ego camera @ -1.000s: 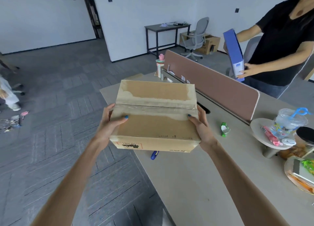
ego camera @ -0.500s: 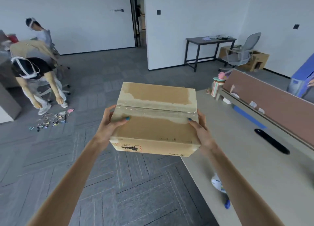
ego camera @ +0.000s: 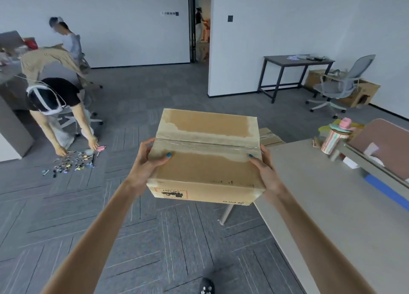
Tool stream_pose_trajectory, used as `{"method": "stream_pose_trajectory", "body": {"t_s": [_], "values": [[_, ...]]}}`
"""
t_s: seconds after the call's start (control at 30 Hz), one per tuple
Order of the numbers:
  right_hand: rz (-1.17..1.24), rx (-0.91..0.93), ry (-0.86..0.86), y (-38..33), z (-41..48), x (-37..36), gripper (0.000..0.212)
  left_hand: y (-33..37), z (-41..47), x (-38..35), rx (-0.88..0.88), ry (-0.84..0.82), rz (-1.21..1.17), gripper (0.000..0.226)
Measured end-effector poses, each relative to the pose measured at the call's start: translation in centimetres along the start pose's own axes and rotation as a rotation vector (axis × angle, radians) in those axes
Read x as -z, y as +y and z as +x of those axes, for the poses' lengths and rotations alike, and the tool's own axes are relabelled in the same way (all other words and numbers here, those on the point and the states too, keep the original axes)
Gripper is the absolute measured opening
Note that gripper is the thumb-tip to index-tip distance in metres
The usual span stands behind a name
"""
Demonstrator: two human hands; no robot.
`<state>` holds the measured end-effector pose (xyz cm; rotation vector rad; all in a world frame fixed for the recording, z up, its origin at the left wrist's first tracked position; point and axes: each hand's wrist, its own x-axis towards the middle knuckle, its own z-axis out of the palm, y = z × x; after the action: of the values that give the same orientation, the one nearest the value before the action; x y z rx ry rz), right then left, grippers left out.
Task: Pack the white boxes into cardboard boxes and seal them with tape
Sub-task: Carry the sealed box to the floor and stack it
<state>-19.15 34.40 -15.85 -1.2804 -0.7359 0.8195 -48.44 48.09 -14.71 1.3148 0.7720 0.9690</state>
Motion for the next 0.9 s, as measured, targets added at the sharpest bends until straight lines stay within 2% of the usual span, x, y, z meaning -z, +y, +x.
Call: {"method": "stream_pose_trajectory", "body": {"t_s": [0.07,0.17,0.37,0.57,0.9], "values": [[0.017,-0.006,-0.008,0.4,4.1,-1.3,0.068,-0.4,4.4,0.9,-0.007,0.02,0.004,0.067],[0.043,-0.005,0.002,0.8,10.9,-3.3,0.072,-0.7,11.8,2.1,0.011,0.016,0.021,0.065],[0.056,-0.038,0.02,1.6,24.4,-7.1,0.068,-0.5,26.0,4.2,0.031,-0.009,0.021,0.068],[0.113,-0.068,0.059,3.6,37.2,-10.7,0.045,-1.4,40.3,6.4,0.055,-0.029,0.003,0.065],[0.125,-0.06,0.243,5.9,60.8,-17.5,0.042,-3.1,70.5,9.9,0.074,-0.194,0.094,0.066]]}}
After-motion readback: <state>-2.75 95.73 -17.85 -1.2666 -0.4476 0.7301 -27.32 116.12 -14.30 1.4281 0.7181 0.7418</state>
